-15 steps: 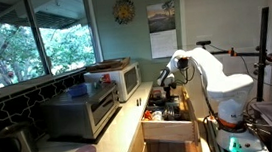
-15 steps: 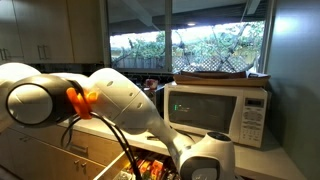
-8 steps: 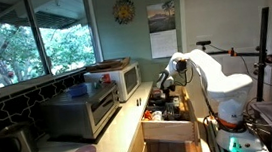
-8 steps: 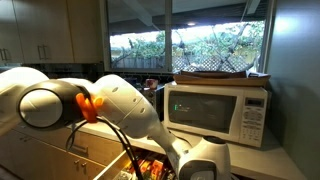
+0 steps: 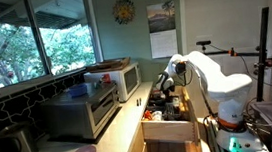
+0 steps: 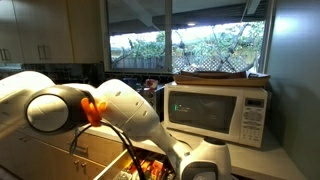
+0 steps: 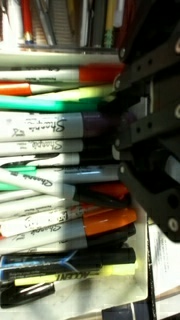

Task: Remove the purple marker from the box and put it on the counter

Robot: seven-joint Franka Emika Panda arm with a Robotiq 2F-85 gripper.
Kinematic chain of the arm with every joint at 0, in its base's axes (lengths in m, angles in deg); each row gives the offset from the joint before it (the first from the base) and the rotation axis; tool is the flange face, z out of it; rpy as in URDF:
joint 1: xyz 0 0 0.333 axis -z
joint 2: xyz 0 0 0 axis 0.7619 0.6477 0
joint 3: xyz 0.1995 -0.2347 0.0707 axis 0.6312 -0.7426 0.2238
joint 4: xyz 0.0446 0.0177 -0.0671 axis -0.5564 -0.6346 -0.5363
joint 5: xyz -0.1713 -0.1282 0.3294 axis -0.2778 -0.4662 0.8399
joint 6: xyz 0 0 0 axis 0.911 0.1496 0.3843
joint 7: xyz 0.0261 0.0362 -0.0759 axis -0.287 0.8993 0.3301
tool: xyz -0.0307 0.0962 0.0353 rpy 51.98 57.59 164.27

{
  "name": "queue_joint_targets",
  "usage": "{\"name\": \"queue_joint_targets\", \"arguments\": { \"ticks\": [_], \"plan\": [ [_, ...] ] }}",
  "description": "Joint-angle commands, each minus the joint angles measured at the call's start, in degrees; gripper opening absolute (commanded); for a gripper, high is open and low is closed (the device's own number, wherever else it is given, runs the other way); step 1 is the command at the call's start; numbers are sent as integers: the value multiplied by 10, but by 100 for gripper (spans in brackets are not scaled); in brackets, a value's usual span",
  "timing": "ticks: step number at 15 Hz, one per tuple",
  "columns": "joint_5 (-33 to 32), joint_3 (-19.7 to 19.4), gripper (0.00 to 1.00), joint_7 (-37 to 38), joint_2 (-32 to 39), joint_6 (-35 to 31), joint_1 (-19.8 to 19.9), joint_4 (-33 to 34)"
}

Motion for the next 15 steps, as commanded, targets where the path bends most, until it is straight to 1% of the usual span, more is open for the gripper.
{"name": "queue_joint_targets", "arguments": {
  "ticks": [1,2,3,6,9,12,13,15],
  "plan": [
    [-18,-9,8,10,34,12,-8,25],
    [-21,-10,3,10,36,12,-10,27],
    [-23,-10,7,9,35,15,-10,28],
    [-15,-4,7,-3,24,30,4,38],
    [3,12,7,-38,9,83,36,65],
    [46,47,7,-83,-12,95,73,76],
    [62,65,7,-105,-23,93,87,70],
    [101,99,7,-148,-43,115,120,69]
  ]
}}
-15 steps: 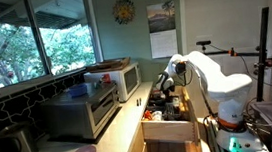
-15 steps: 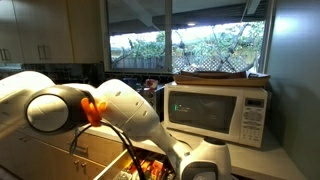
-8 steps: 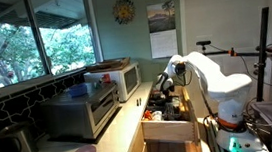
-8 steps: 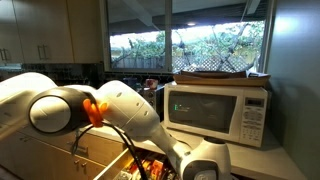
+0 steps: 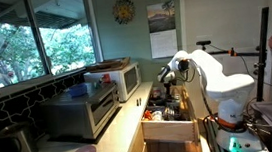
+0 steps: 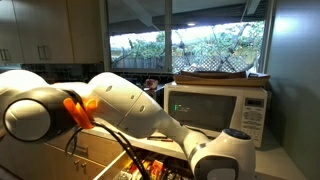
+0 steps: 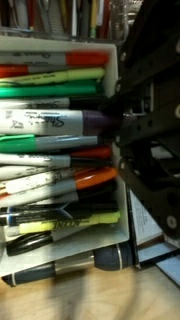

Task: Remove the purple marker from the box and put it on the counter

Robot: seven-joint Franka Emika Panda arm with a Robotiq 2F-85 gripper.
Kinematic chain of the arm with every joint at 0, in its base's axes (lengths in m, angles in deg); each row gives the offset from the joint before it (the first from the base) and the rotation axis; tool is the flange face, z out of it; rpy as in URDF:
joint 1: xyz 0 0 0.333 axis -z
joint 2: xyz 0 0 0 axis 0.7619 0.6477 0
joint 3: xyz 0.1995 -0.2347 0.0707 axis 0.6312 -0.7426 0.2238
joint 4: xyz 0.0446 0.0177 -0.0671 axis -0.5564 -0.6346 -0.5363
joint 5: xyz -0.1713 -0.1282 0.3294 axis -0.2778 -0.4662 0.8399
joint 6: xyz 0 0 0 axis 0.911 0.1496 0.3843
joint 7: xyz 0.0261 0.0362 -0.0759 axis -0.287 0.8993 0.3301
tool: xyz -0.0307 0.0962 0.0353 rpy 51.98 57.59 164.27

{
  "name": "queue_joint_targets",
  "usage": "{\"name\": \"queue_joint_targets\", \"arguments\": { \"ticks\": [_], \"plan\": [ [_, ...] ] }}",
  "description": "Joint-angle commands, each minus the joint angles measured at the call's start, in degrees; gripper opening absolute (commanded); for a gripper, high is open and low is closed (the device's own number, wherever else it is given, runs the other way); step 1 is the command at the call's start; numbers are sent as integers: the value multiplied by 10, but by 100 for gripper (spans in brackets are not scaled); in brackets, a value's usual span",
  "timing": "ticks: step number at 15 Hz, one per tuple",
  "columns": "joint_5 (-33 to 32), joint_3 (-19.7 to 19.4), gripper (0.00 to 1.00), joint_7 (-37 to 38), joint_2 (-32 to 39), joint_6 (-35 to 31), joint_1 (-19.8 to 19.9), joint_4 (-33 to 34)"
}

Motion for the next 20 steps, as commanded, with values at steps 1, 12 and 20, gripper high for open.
{"name": "queue_joint_targets", "arguments": {
  "ticks": [1,12,20],
  "plan": [
    [71,67,7,-80,-37,51,62,-1],
    [237,224,7,-368,-198,-79,182,-151],
    [334,295,25,-587,-281,-56,238,-253]
  ]
}}
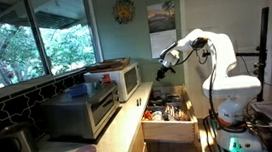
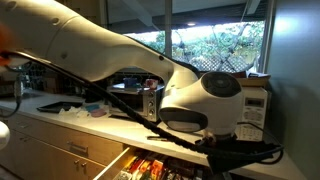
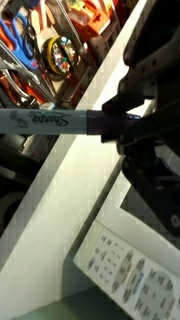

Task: Remove the purple marker from the box and put it on the counter

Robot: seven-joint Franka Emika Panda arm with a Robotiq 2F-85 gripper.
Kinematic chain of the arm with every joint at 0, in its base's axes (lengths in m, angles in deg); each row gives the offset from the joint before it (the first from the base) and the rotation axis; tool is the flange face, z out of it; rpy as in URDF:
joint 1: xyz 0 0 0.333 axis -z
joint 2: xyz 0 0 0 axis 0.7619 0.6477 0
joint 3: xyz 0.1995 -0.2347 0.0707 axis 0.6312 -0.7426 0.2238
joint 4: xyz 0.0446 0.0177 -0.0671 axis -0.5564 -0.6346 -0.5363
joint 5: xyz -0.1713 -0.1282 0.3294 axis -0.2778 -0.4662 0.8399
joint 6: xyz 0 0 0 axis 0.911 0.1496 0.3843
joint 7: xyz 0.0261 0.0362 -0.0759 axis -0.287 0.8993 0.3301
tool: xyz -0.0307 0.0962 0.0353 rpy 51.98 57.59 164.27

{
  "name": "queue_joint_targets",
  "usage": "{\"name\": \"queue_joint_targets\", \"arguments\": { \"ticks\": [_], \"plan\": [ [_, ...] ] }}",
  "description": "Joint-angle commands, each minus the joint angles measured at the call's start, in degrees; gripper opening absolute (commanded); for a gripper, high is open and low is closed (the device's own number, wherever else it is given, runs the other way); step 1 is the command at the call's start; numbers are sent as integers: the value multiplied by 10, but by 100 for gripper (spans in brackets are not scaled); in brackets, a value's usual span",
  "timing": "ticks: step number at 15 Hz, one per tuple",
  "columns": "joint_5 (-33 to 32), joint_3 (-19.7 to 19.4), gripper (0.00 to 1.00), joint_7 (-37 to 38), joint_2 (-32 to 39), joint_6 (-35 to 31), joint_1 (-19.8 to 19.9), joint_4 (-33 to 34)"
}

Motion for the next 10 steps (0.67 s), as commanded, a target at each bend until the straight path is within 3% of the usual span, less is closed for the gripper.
{"name": "queue_joint_targets", "arguments": {
  "ticks": [1,3,4,5,6,10],
  "plan": [
    [45,-47,25,-48,-29,13,-34,-21],
    [48,-40,25,-70,-52,14,-21,-53],
    [48,-40,6,-72,-56,14,-20,-59],
    [94,-17,6,-164,-74,7,-5,-88],
    [95,43,6,-195,-94,-24,44,-131],
    [181,117,6,-364,-155,-51,93,-213]
  ]
}}
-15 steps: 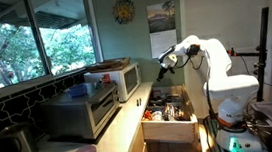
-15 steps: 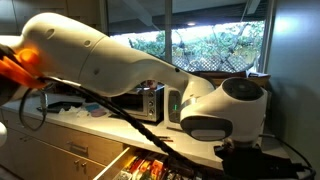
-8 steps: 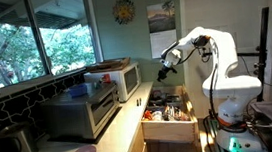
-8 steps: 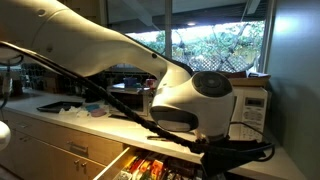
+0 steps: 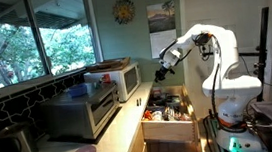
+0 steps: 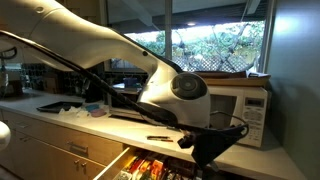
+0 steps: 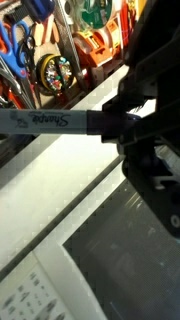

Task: Remove the purple marker from the box and put it on the counter

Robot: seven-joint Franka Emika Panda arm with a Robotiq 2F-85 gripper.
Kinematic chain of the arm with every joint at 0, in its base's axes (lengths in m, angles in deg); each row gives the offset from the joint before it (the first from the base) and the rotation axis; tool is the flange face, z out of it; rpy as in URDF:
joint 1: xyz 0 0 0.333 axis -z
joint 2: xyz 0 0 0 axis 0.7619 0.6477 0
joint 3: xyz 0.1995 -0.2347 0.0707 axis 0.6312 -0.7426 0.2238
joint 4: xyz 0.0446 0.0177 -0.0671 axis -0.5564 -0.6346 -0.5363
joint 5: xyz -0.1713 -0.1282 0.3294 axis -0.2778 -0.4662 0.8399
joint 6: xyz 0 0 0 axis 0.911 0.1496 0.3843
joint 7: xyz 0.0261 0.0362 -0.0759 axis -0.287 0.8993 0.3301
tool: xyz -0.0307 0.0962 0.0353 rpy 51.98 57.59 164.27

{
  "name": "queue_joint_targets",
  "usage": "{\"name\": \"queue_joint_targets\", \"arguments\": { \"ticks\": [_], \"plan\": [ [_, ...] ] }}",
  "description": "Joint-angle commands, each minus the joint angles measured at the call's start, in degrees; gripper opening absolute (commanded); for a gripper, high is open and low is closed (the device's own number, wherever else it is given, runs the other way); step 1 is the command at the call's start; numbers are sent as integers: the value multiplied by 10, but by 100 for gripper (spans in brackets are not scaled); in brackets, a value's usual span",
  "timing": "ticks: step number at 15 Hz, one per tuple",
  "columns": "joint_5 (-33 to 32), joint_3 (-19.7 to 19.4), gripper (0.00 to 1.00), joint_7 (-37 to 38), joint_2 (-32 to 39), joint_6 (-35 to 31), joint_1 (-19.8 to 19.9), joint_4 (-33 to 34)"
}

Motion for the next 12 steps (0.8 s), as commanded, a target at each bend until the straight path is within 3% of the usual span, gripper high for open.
{"name": "queue_joint_targets", "arguments": {
  "ticks": [1,4,5,7,9,10,11,12],
  "plan": [
    [78,75,6,-154,-77,-21,62,-96],
    [137,118,6,-278,-107,-42,79,-139],
    [45,204,6,-197,-66,-67,125,-93],
    [39,242,6,-223,-62,-112,135,-123],
    [-51,338,6,-190,-4,-199,174,-125],
    [-35,350,6,-236,-6,-232,176,-153],
    [-129,401,6,-179,37,-286,199,-160],
    [-129,404,6,-221,44,-326,204,-190]
  ]
}}
